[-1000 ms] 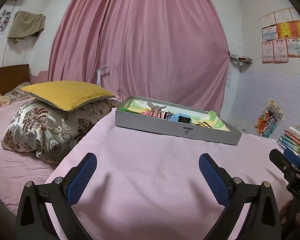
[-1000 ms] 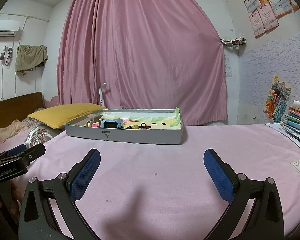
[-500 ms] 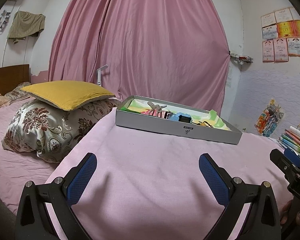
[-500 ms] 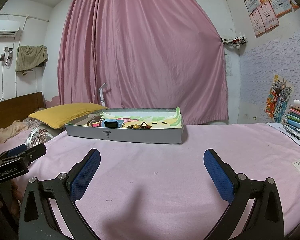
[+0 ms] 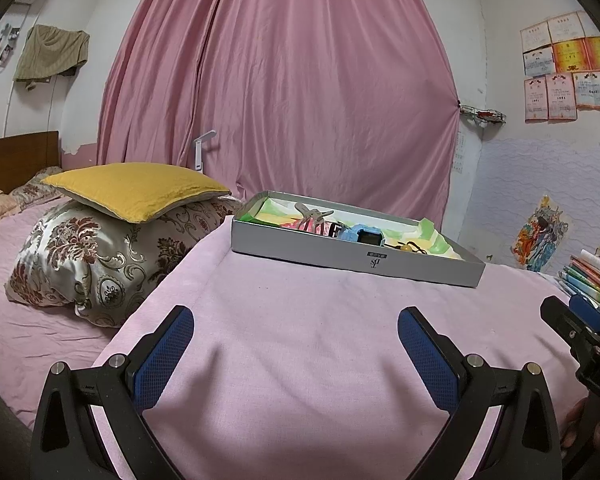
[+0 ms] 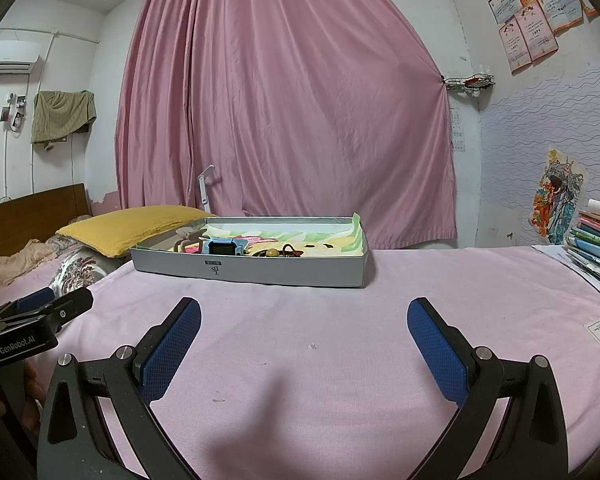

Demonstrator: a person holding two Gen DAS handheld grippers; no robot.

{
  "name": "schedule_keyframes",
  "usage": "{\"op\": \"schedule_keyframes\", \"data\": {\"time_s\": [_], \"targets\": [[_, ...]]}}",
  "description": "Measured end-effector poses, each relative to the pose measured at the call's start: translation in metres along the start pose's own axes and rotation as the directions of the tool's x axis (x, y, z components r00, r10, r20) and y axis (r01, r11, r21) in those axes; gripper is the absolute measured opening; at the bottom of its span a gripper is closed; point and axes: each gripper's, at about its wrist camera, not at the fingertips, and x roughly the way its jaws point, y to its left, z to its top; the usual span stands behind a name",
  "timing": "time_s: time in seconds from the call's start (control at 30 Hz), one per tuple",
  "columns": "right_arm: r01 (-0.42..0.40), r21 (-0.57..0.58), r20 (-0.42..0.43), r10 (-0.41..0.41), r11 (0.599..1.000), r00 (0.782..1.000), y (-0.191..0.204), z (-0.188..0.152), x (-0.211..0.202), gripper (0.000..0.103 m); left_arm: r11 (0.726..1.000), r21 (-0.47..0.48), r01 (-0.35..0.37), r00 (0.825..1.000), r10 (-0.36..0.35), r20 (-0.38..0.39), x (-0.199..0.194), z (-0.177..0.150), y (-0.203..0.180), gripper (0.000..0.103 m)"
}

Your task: Organize jewelry

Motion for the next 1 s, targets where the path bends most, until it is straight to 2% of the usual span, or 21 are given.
{"op": "schedule_keyframes", "data": {"time_s": [1.0], "targets": [[0.000, 0.000, 0.000, 0.000, 1.000, 1.000, 0.0001, 0.0003, 0.0000, 0.101, 1.000, 0.003, -0.001, 1.000, 0.001, -0.001, -0.0003, 0.0008, -0.0006, 0.102]]}}
